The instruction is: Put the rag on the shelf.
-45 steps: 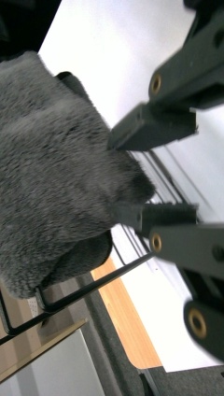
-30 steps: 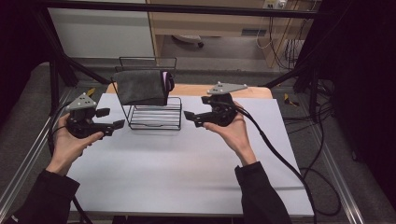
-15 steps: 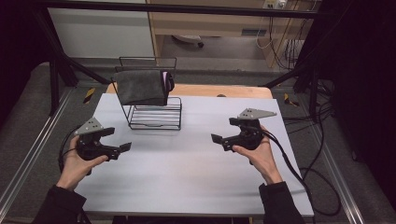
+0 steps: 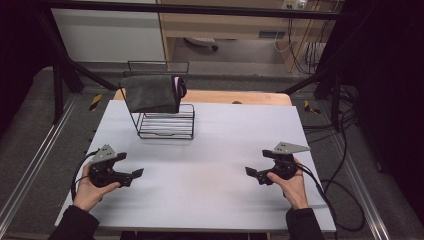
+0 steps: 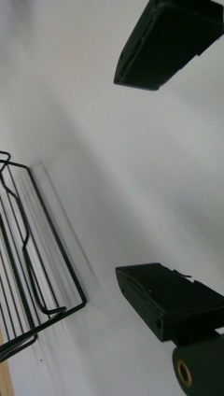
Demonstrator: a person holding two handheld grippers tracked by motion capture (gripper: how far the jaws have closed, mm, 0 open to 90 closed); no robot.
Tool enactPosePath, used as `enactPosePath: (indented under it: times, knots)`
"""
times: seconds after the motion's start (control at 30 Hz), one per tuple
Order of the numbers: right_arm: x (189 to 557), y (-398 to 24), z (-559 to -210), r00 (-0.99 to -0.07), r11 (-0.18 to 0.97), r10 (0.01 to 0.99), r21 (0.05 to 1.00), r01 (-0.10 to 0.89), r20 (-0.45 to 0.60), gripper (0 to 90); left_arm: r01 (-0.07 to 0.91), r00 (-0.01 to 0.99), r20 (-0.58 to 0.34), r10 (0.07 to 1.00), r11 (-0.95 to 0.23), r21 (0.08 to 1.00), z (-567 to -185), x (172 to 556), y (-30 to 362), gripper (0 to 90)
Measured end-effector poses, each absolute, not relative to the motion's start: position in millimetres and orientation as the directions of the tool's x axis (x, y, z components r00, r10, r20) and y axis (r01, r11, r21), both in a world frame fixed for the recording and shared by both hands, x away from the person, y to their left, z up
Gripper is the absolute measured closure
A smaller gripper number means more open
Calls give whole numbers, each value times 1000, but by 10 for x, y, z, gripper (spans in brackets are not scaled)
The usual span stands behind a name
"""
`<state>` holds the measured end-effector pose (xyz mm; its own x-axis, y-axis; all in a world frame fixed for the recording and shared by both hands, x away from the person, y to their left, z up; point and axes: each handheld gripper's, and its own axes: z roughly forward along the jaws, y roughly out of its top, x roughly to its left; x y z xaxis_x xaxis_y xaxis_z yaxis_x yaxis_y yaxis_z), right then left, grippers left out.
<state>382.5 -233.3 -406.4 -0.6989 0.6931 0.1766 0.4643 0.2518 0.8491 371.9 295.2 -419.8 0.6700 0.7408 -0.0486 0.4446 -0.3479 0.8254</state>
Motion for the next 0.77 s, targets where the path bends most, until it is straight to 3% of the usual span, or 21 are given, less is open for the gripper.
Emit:
enactPosePath:
  times: [0.4,0.77]
  knots:
    - [3663,-2743,-4484,-647,234,736,821,521,200,7,449,676,-38,736,-371,813,-4354,3674,3007,82]
    - [3584,-2830,-4552,-640,248,743,808,535,196,6,455,671,-38,740,-372,809,-4420,3638,3062,82]
